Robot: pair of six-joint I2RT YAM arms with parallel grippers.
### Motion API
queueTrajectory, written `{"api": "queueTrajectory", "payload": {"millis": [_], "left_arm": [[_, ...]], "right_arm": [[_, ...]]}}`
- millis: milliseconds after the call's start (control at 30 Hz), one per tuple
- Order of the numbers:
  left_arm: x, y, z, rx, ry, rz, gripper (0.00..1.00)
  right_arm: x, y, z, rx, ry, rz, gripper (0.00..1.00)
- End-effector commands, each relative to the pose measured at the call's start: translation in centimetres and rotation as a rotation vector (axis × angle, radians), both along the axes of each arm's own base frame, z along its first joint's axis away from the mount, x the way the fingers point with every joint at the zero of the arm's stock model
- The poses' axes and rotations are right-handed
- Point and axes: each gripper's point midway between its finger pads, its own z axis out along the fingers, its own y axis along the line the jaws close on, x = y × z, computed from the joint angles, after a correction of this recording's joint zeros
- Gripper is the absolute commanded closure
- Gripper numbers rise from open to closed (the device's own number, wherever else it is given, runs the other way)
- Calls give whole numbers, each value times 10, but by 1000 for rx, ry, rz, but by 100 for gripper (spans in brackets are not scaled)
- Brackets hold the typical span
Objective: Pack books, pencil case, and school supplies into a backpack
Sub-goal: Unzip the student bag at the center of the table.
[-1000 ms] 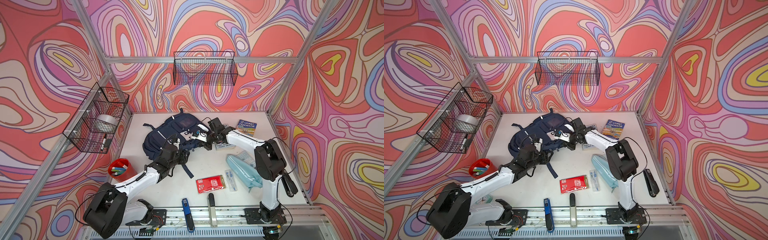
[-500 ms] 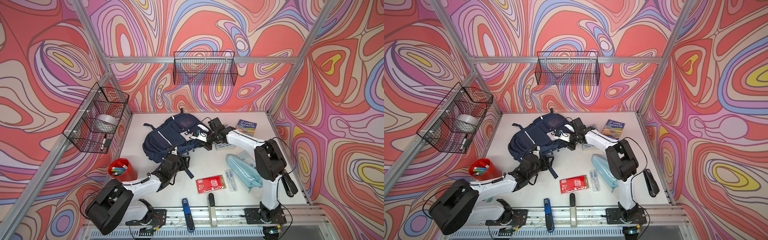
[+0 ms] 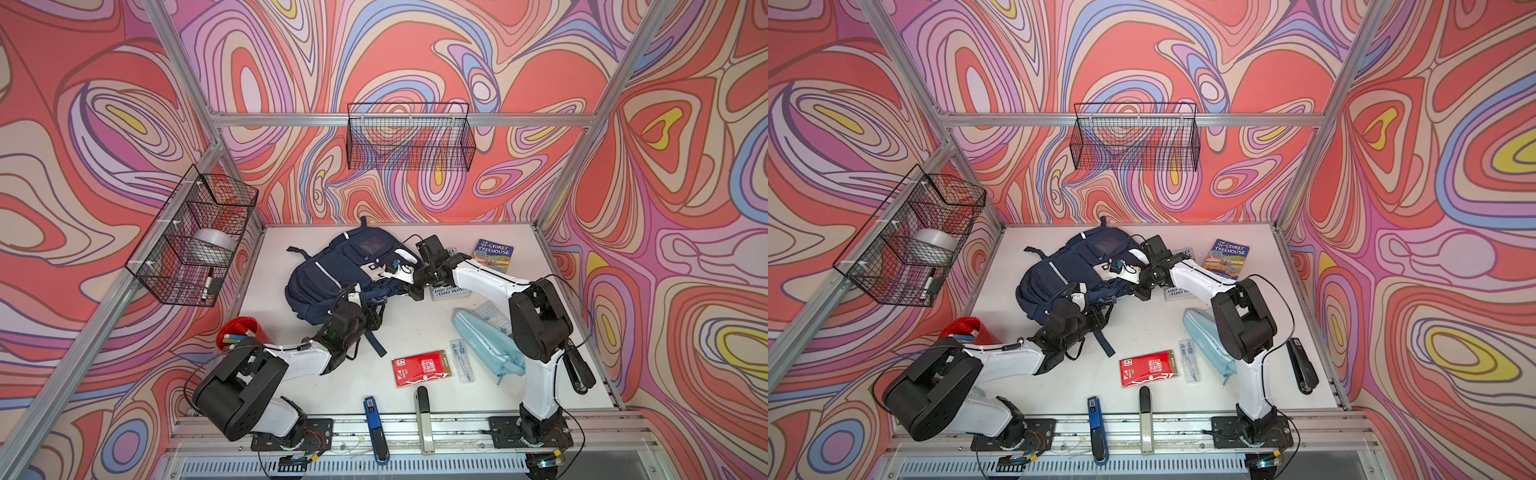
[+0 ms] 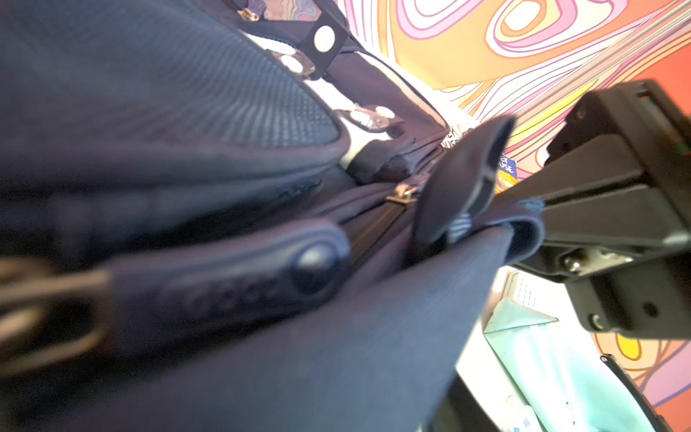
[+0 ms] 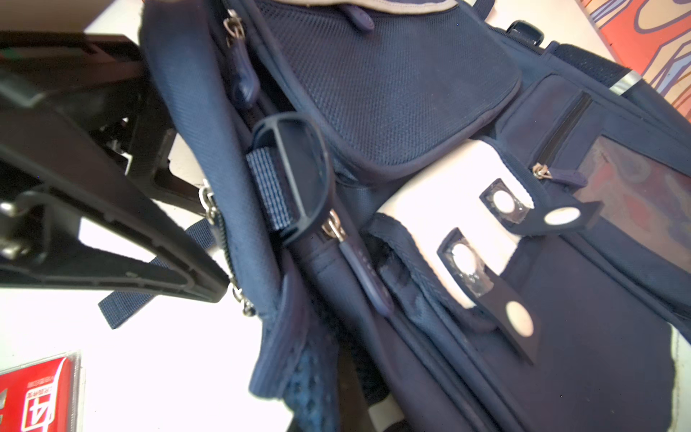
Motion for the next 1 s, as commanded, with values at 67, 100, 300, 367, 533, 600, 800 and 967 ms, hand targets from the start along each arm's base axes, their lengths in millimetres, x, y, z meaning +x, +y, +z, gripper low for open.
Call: {"api": "queueTrajectory", "payload": {"millis": [67, 100, 300, 367, 533, 600, 800, 967], "left_arm": [[15, 9, 3, 19, 28, 67, 86], [14, 11, 3, 10, 22, 64, 97], [5, 25, 7, 68, 70, 90, 100], [0, 33, 6, 89, 103, 115, 100], [-12, 48, 2, 120, 206, 136, 100], [-17, 60, -5, 126, 247, 158, 100], [-29, 81, 0, 206, 267, 184, 100], [-37, 110, -3, 227, 307, 225, 100]], "right_arm": [[-14, 9, 34, 92, -16, 51, 100], [-15, 8, 33, 91, -13, 52, 100], [-13, 7, 25, 71, -2, 46, 100], [-10, 6, 23, 59, -4, 34, 100], [-3, 1, 20, 22, -26, 1, 100], [-3, 1, 21, 23, -37, -1, 100], [0, -2, 18, -4, -44, -7, 100], [7, -10, 7, -55, -72, -32, 100]]}}
